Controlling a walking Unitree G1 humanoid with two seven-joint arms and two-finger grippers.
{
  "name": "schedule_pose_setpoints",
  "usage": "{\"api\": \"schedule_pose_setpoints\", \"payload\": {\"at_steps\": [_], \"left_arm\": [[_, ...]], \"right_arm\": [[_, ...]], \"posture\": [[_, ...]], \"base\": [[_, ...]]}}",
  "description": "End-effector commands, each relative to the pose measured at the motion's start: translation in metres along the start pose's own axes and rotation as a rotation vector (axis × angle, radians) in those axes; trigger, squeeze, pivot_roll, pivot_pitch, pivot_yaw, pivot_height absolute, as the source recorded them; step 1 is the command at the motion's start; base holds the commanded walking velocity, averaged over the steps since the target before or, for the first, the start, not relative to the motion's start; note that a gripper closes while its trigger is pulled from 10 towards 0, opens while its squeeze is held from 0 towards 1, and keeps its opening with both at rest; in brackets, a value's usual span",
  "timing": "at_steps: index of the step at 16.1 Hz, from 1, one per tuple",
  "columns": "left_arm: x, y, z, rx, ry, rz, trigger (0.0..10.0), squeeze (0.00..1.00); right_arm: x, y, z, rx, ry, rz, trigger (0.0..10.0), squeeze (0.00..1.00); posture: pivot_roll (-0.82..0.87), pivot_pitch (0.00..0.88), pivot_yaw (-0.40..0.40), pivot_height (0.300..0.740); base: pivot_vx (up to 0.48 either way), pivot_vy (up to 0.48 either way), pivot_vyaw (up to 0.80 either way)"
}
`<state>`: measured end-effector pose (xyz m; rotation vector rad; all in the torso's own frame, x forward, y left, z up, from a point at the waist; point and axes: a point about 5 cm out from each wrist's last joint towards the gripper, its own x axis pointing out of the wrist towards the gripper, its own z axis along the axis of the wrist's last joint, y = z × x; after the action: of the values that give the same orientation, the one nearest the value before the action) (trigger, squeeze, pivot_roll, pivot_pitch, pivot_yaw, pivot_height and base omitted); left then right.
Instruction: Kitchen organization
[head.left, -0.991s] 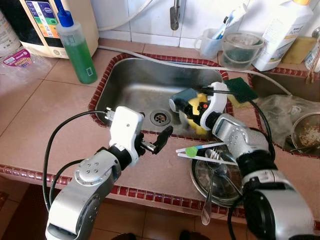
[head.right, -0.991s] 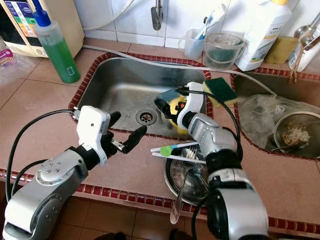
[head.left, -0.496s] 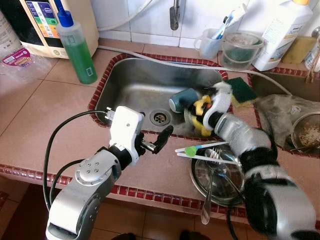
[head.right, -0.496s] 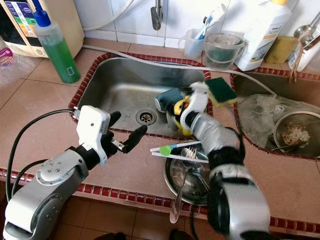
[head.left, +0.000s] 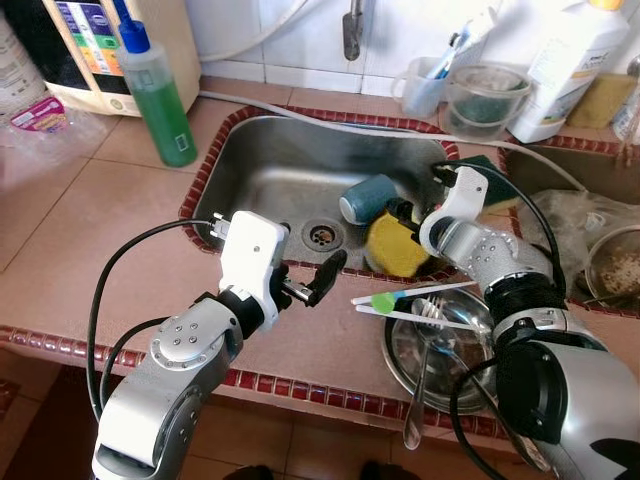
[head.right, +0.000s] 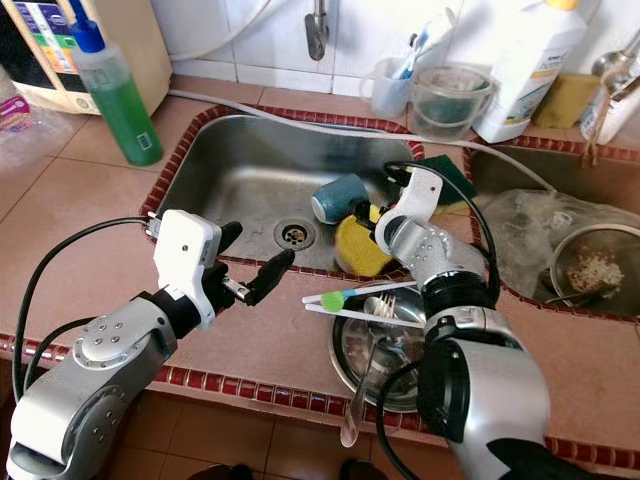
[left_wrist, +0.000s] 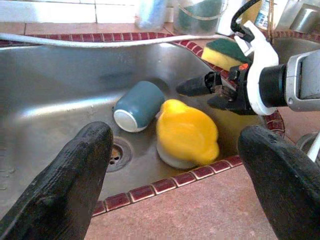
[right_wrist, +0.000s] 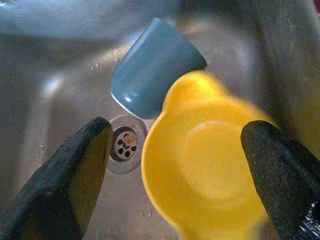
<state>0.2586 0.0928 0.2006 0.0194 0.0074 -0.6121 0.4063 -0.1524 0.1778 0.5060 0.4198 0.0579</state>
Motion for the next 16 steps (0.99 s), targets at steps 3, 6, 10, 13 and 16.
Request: {"api": "schedule_pose_setpoints", "payload": {"at_steps": [3,6,10,13,16], "left_arm": [[0.0,0.0,0.0,0.001,-0.003,0.001,10.0,0.0],[0.0,0.001,-0.001,0.006,-0.002,0.005,10.0,0.0],[0.0,0.014,-0.002,0.035,-0.006,0.067,10.0,0.0],[0.0,0.032,0.001,0.044,-0.031,0.132,10.0,0.0],[0.001,0.038,0.001,0.068,-0.046,0.155,10.0,0.0]], "right_arm": [[-0.01,0.019,0.03,-0.095,-0.267,0.217,10.0,0.0],[-0.019,0.031,0.038,-0.097,-0.379,0.379,10.0,0.0],[-0.031,0.041,0.037,-0.22,-0.501,0.464,10.0,0.0],[-0.043,0.045,0.029,-0.257,-0.578,0.531,10.0,0.0],[-0.053,0.042,0.023,-0.247,-0.604,0.565,10.0,0.0]], "posture": [[-0.01,0.206,-0.013,0.74],[-0.01,0.206,-0.016,0.74],[-0.01,0.186,-0.017,0.74],[-0.02,0.156,-0.018,0.74],[-0.02,0.128,-0.019,0.74]], "base": [[0.0,0.0,0.0],[0.0,0.0,0.0],[0.0,0.0,0.0],[0.0,0.0,0.0],[0.0,0.0,0.0]]}}
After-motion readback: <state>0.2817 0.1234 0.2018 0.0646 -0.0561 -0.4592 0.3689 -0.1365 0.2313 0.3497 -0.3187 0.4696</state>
